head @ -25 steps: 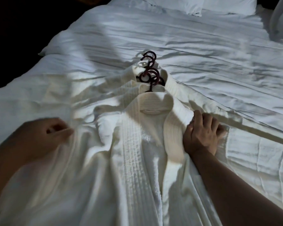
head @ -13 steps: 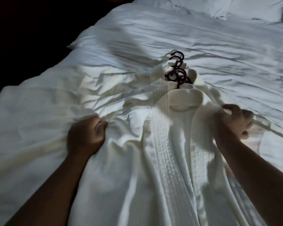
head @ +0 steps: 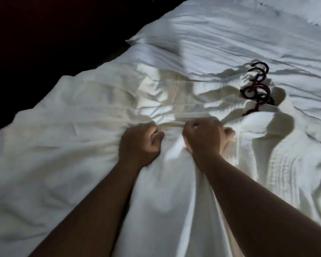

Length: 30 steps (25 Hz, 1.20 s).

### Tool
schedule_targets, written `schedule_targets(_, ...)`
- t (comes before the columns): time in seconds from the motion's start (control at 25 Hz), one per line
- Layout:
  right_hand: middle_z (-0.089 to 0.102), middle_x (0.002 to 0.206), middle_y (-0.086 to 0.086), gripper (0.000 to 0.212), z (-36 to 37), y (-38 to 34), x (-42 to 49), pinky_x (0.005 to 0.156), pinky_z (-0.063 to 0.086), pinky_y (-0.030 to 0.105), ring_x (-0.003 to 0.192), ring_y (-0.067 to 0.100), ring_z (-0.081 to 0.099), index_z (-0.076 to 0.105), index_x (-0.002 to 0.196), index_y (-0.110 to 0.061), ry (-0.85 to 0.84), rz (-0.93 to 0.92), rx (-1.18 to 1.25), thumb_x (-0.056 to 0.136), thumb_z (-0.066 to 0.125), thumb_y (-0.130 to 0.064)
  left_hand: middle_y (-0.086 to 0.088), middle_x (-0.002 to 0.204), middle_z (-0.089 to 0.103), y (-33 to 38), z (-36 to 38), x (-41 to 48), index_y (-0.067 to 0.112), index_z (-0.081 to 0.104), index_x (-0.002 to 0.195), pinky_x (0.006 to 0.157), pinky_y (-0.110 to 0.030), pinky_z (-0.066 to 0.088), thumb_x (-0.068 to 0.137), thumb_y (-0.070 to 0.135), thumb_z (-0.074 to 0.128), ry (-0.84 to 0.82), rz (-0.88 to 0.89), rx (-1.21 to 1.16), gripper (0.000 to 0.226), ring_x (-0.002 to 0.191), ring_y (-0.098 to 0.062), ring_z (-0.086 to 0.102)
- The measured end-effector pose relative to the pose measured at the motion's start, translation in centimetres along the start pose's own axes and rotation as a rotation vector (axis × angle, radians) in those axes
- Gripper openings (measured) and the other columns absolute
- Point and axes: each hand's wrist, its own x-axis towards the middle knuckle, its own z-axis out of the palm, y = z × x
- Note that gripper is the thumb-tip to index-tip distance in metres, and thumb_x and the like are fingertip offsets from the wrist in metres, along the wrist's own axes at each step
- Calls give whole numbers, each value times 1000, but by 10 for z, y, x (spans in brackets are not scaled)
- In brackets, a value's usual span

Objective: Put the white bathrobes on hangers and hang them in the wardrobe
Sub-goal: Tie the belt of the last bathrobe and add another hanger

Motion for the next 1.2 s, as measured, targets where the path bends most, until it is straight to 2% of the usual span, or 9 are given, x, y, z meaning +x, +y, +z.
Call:
schedule_targets(0.16, 62, 81, 0, 29, 19, 6, -12, 92, 32, 50, 96, 25, 53, 65, 69, -16, 32, -96, -54, 79, 48, -37, -7, 67, 63, 13, -22, -1, 17, 52, 67, 57, -36, 39, 91, 50, 57, -49, -94, -42, 41, 71, -33, 64)
schedule_targets(0.32, 61, 73, 3, 27, 24, 11, -11, 88, 29, 48, 93, 27, 55, 64, 64, -13, 134, -121, -8, 77, 53, -34, 8, 80, 62, -7, -106, -2, 26, 62, 83, 63, -31, 39, 85, 62, 64, -584, -288, -82, 36, 79, -17, 60)
schedule_targets(0.44, 59, 69, 4, 26, 26, 7, -13, 88, 30, 47, 91, 29, 55, 63, 62, -11, 154, -119, 12, 76, 53, -32, 13, 93, 63, -75, -177, -27, 32, 67, 92, 65, -28, 43, 79, 38, 77, -891, -356, 58, 18, 84, -8, 59)
schedule_targets(0.52, 60, 70, 4, 27, 27, 6, -13, 88, 30, 47, 92, 30, 55, 63, 63, -11, 152, -121, -2, 76, 51, -32, 5, 84, 64, -124, -202, -38, 28, 61, 74, 60, -29, 39, 83, 21, 73, -759, -503, 72, 17, 78, -14, 60)
schedule_targets(0.64, 62, 73, 5, 27, 26, 6, -12, 88, 29, 45, 93, 29, 54, 65, 66, -11, 159, -115, -39, 76, 51, -32, -3, 76, 57, -165, -201, -46, 20, 48, 77, 64, -35, 39, 90, 21, 70, -345, -682, -16, 25, 78, -29, 56)
schedule_targets(0.8, 65, 78, 8, 28, 25, 2, -14, 93, 29, 47, 95, 32, 52, 69, 72, -10, 157, -116, -42, 80, 51, -31, -14, 121, 59, -158, -188, -94, 19, 58, 115, 90, -51, 47, 89, 32, 71, 261, -936, 108, 31, 114, -38, 52)
schedule_targets(0.92, 67, 87, 10, 33, 23, 7, -13, 98, 36, 49, 98, 32, 55, 70, 80, -11, 77, -140, -96, 85, 48, -35, -17, 135, 53, -153, -183, -140, 14, 55, 134, 99, -53, 49, 91, 52, 63, 160, -1284, -187, 58, 118, -39, 53)
schedule_targets(1.12, 66, 83, 9, 35, 22, 0, -15, 95, 40, 57, 95, 34, 53, 69, 79, -10, 46, -80, -171, 86, 49, -37, -8, 112, 68, -156, -202, -155, 20, 66, 91, 92, -49, 56, 91, 34, 72, 109, -1289, -480, 15, 94, -28, 66)
schedule_targets(1.2, 65, 82, 8, 41, 37, 15, -11, 93, 46, 58, 94, 36, 54, 68, 82, -9, -24, -108, -181, 86, 45, -42, -8, 118, 68, -156, -211, -150, 19, 65, 104, 91, -46, 56, 93, 29, 71, 152, -1248, -414, 16, 100, -25, 64)
